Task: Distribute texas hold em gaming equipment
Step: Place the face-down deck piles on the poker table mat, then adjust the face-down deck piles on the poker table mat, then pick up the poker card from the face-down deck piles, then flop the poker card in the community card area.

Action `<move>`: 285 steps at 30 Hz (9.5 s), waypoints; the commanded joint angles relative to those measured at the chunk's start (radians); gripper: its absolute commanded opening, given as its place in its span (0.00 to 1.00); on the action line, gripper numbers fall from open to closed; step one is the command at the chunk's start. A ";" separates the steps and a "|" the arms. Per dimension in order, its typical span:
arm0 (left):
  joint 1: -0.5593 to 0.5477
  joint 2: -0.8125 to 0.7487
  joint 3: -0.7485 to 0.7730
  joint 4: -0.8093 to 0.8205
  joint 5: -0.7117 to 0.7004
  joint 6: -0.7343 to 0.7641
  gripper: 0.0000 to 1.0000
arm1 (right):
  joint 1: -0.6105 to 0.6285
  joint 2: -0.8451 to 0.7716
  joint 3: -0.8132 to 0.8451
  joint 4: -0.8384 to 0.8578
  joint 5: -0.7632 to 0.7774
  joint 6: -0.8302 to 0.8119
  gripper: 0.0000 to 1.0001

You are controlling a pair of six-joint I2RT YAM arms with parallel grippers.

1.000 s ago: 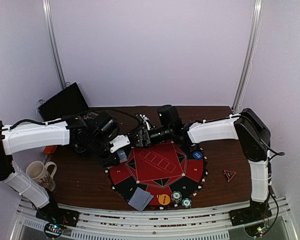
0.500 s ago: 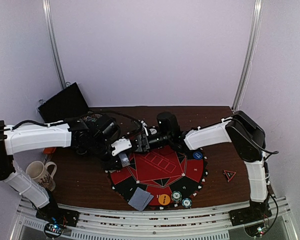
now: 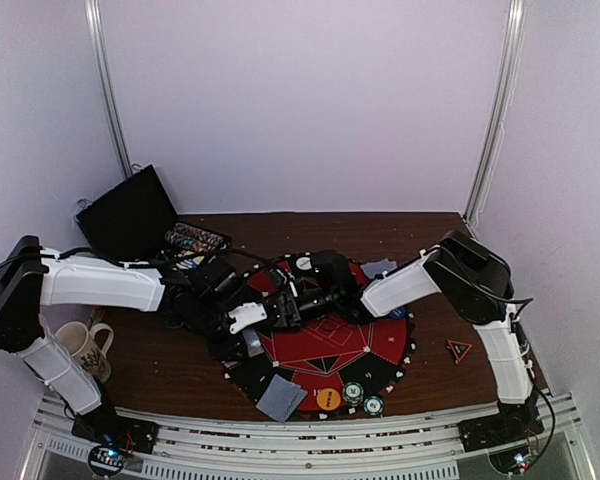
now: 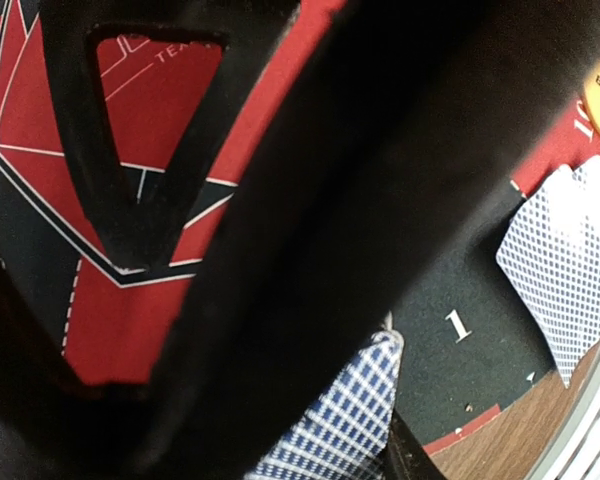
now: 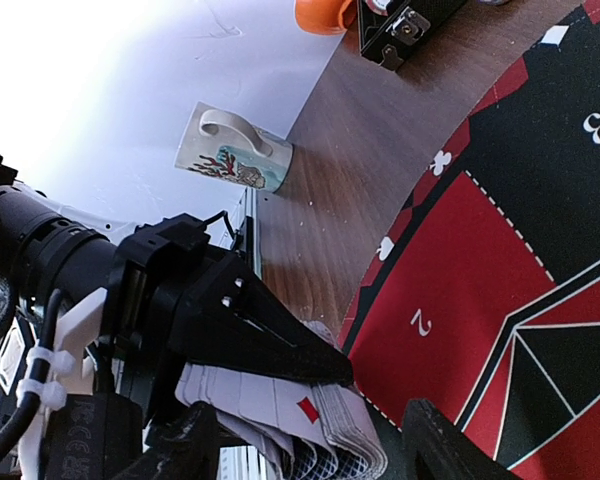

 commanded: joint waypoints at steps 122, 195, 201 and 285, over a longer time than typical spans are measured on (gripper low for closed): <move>0.080 -0.015 0.102 -0.024 0.026 0.085 0.53 | -0.002 -0.012 -0.066 0.278 0.133 0.218 0.68; 0.109 -0.011 0.050 -0.014 -0.079 0.079 0.49 | -0.046 -0.314 0.180 -0.912 0.634 -0.585 0.00; 0.151 -0.007 0.058 -0.003 -0.090 0.044 0.49 | -0.038 -0.345 0.247 -1.049 1.033 -0.637 0.00; 0.356 -0.190 0.027 -0.036 -0.133 0.048 0.49 | 0.130 0.204 0.700 -1.038 1.147 -0.236 0.00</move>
